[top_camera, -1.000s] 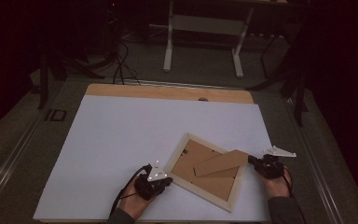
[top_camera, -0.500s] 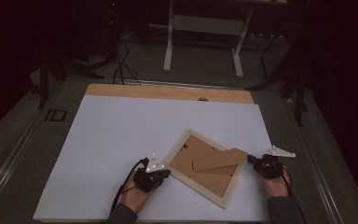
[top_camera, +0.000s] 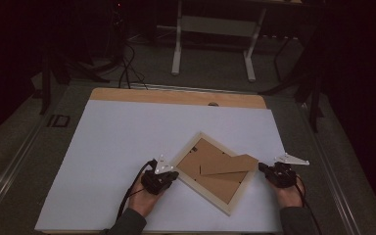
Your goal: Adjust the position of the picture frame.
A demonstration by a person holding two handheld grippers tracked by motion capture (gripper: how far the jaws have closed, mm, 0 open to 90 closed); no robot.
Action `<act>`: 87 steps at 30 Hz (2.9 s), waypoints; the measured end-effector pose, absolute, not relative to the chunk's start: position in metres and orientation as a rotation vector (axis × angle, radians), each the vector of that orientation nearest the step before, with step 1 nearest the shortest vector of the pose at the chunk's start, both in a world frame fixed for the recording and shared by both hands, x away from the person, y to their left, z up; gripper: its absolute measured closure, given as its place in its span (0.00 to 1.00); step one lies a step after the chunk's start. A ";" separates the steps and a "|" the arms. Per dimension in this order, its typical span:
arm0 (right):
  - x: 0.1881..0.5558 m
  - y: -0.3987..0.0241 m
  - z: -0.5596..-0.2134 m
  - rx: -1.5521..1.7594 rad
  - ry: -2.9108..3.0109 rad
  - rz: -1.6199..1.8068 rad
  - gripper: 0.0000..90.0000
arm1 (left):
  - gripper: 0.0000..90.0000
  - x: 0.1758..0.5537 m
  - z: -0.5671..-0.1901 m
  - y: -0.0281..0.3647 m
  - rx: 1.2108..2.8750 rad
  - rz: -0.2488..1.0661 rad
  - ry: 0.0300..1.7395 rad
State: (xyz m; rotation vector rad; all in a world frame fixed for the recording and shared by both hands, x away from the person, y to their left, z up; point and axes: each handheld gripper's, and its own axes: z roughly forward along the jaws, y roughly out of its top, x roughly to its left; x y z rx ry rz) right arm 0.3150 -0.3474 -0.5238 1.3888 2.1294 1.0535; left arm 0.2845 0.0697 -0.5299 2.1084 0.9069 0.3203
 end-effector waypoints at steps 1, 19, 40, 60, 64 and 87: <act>0.314 -0.347 -0.523 1.387 2.131 1.060 1.00 | 1.00 0.287 -0.530 0.070 2.106 0.323 0.914; 0.330 -0.342 -0.529 1.432 2.099 1.026 1.00 | 1.00 0.302 -0.531 0.071 2.134 0.359 0.948; 0.325 -0.329 -0.532 1.407 2.186 1.035 1.00 | 1.00 0.315 -0.527 0.058 2.166 0.370 0.941; 0.322 -0.321 -0.532 1.377 2.223 1.042 1.00 | 1.00 0.301 -0.535 0.047 2.175 0.341 0.940; 0.322 -0.320 -0.532 1.368 2.233 1.045 1.00 | 1.00 0.310 -0.535 0.045 2.167 0.360 0.956; 0.319 -0.305 -0.530 1.302 2.316 1.112 1.00 | 1.00 0.349 -0.534 0.058 2.143 0.327 1.017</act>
